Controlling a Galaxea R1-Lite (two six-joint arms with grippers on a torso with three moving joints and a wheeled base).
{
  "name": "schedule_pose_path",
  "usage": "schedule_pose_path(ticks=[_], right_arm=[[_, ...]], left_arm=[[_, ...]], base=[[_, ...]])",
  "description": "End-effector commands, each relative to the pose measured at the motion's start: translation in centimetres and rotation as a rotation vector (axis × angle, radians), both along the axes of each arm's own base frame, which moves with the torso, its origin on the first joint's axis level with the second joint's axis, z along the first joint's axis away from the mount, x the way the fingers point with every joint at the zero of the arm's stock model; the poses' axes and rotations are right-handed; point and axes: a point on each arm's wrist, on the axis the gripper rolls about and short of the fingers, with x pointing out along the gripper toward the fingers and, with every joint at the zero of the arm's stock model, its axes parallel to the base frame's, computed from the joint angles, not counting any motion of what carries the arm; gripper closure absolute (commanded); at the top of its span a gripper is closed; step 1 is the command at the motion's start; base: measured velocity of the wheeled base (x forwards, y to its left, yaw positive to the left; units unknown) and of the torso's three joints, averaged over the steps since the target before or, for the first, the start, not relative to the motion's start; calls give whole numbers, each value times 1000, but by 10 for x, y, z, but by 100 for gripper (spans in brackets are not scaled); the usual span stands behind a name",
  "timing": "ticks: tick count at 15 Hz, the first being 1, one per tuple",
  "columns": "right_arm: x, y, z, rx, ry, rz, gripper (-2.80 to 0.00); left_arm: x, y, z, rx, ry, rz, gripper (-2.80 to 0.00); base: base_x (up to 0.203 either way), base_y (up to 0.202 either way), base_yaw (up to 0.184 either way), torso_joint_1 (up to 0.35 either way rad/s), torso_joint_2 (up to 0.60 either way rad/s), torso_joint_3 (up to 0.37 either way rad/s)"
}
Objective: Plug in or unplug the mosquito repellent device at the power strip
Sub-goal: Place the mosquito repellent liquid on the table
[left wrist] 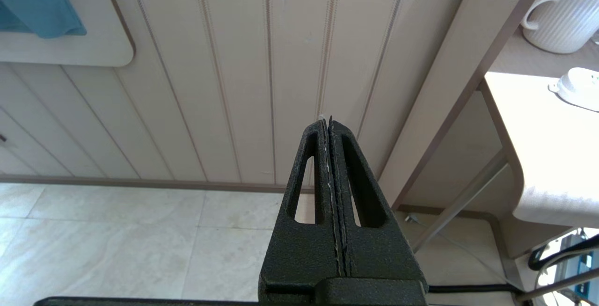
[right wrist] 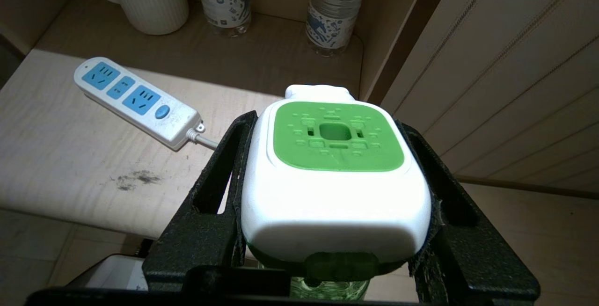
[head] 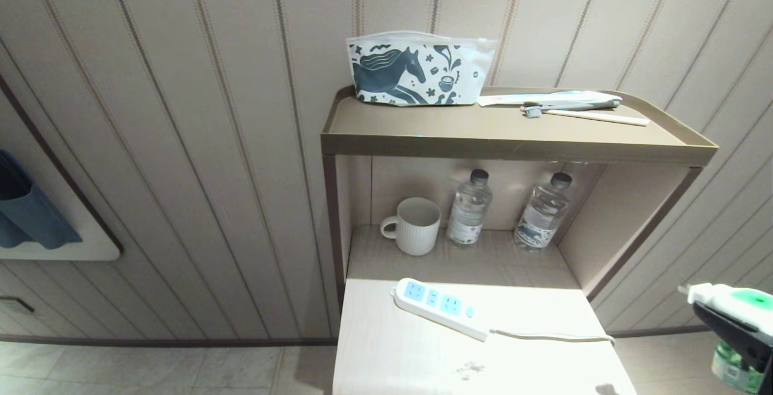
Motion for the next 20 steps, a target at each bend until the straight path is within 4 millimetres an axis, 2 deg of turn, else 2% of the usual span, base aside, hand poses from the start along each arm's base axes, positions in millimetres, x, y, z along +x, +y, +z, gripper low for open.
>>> schedule_pose_path(ticks=[1, 7, 20], right_arm=[[-1, 0, -2, -1, 2, -1, 0], [-5, 0, -2, 0, -13, 2, 0], [-17, 0, 8, 0, -75, 4, 0]], left_arm=[[0, 0, 0, -1, 3, -1, 0], [0, 0, 0, 0, 3, 1, 0], [0, 0, 0, 0, 3, 1, 0]], base=[[0, 0, 0, 0, 0, 0], [0, 0, 0, -37, 77, 43], [0, 0, 0, -229, 520, 286]])
